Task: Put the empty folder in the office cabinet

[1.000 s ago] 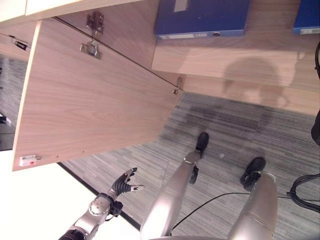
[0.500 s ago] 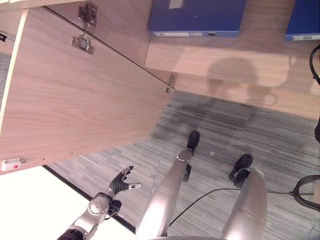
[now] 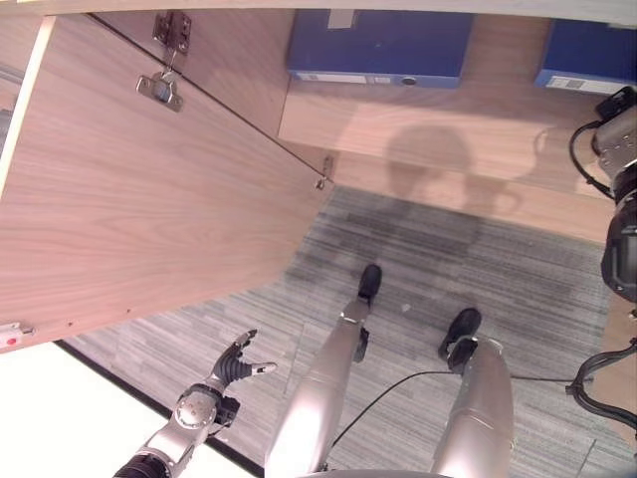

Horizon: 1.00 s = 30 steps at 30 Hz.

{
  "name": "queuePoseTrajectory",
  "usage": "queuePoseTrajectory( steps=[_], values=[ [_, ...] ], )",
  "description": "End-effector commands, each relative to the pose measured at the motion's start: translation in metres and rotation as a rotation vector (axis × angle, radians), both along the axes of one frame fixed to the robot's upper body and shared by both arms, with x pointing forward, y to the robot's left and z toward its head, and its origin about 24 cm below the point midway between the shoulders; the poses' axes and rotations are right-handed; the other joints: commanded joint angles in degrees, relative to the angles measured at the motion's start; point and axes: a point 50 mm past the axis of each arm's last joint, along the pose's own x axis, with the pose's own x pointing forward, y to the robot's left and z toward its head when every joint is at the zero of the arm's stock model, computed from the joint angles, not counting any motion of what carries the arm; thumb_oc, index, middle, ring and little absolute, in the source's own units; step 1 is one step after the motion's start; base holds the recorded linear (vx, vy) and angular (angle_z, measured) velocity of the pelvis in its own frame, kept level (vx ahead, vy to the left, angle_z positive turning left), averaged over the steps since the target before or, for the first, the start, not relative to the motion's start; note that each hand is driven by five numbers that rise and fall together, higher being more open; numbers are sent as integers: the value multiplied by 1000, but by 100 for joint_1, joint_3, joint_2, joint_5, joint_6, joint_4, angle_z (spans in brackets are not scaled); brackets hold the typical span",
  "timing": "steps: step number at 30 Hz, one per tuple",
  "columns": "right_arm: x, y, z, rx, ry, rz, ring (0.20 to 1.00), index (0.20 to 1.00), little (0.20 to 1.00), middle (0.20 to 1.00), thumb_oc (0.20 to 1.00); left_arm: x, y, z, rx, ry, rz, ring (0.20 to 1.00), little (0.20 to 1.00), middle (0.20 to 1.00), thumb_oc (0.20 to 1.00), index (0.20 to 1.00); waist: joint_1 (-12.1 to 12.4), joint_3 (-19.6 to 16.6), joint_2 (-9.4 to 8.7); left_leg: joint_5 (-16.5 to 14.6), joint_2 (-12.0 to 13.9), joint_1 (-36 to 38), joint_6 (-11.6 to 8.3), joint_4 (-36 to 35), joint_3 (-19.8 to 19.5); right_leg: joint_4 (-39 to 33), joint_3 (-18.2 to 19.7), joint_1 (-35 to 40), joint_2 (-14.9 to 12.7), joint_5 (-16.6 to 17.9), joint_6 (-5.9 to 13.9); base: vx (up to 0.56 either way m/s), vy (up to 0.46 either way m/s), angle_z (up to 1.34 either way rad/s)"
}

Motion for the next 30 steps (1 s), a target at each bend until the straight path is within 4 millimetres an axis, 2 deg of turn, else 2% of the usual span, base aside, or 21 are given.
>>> queuePoseTrajectory(
  steps=[1, 4, 7, 8, 13, 16, 20, 23, 27, 28, 29, 30],
  values=[
    [-11, -19, 7, -27, -32, -52, 1000, 1000, 1000, 1000, 1000, 4, 14, 1, 71, 2, 19, 1000, 1000, 1000, 1000, 1000, 225, 340, 58, -1293, 490, 475, -331, 179, -207, -250, 336, 828, -7, -438, 599, 3, -29, -7],
    [-4, -11, -20, 28, -34, -22, 1000, 1000, 1000, 1000, 1000, 6, 10, -2, 45, 4, 48, 1000, 1000, 1000, 1000, 1000, 185, 384, 20, -1300, 533, 665, -343, 125, -200, -359, 316, 1028, 52, -437, 573, 7, -43, -7],
    [-10, -19, -61, 101, -24, -21, 1000, 1000, 1000, 1000, 1000, 7, 9, -2, 3, 5, 68, 1000, 1000, 1000, 1000, 1000, 175, 431, 7, -1216, 593, 913, -388, -116, -238, -530, 235, 1249, 77, -409, 573, 2, -75, -4],
    [-10, -19, -62, 102, -24, -21, 1000, 1000, 1000, 1000, 1000, 7, 9, -3, 4, 6, 68, 1000, 1000, 1000, 1000, 1000, 178, 430, 6, -1210, 595, 923, -389, -127, -239, -536, 233, 1257, 79, -406, 573, 0, 0, 0],
    [-19, -27, -90, 158, 3, -43, 1000, 1000, 1000, 1000, 1000, 7, 9, -2, -9, 8, 73, 1000, 1000, 1000, 1000, 1000, 182, 447, 27, -1189, 613, 1039, -395, -205, -253, -593, 189, 1378, 93, -400, 572, -1, -4, -1],
    [-22, -30, -97, 176, 5, -54, 1000, 1000, 1000, 1000, 1000, 7, 11, -2, -13, 12, 79, 1000, 1000, 1000, 1000, 1000, 200, 439, 48, -1181, 631, 1076, -396, -243, -264, -628, 180, 1406, 98, -402, 578, 0, 0, 0],
    [-23, -33, -90, 154, -13, -50, 1000, 1000, 1000, 1000, 1000, 6, 14, -2, -10, 15, 84, 1000, 1000, 1000, 1000, 1000, 227, 411, 68, -1154, 626, 1066, -402, -263, -273, -634, 170, 1391, 78, -380, 586, 0, 0, 0],
    [-22, -36, -76, 113, -38, -44, 1000, 1000, 1000, 1000, 1000, 6, 16, -2, -16, 15, 93, 1000, 1000, 1000, 1000, 1000, 235, 411, 75, -1138, 632, 1061, -407, -277, -267, -658, 167, 1389, 78, -368, 580, 0, 0, 0],
    [-21, -41, -44, 41, -106, -33, 1000, 1000, 1000, 1000, 1000, 4, 20, -2, -9, 22, 92, 1000, 1000, 1000, 1000, 1000, 272, 375, 76, -1109, 638, 1068, -416, -344, -275, -675, 167, 1379, 74, -359, 585, 0, 0, 0],
    [-21, -43, -20, -18, -150, -26, 1000, 1000, 1000, 1000, 1000, 2, 23, -2, -7, 29, 86, 1000, 1000, 1000, 1000, 1000, 300, 348, 66, -1091, 636, 1062, -420, -355, -282, -682, 175, 1380, 72, -346, 585, 0, 0, 0],
    [-21, -43, -19, -19, -151, -26, 1000, 1000, 1000, 1000, 1000, 2, 22, -2, -9, 28, 86, 1000, 1000, 1000, 1000, 1000, 297, 352, 74, -1092, 636, 1060, -420, -355, -281, -682, 176, 1378, 73, -345, 586, 0, 0, 0],
    [-21, -43, -8, -43, -173, -22, 1000, 1000, 1000, 1000, 1000, 1, 23, -2, -10, 31, 84, 1000, 1000, 1000, 1000, 1000, 307, 346, 80, -1084, 635, 1057, -422, -353, -284, -670, 174, 1367, 66, -339, 588, 0, 0, 0]
  ],
)
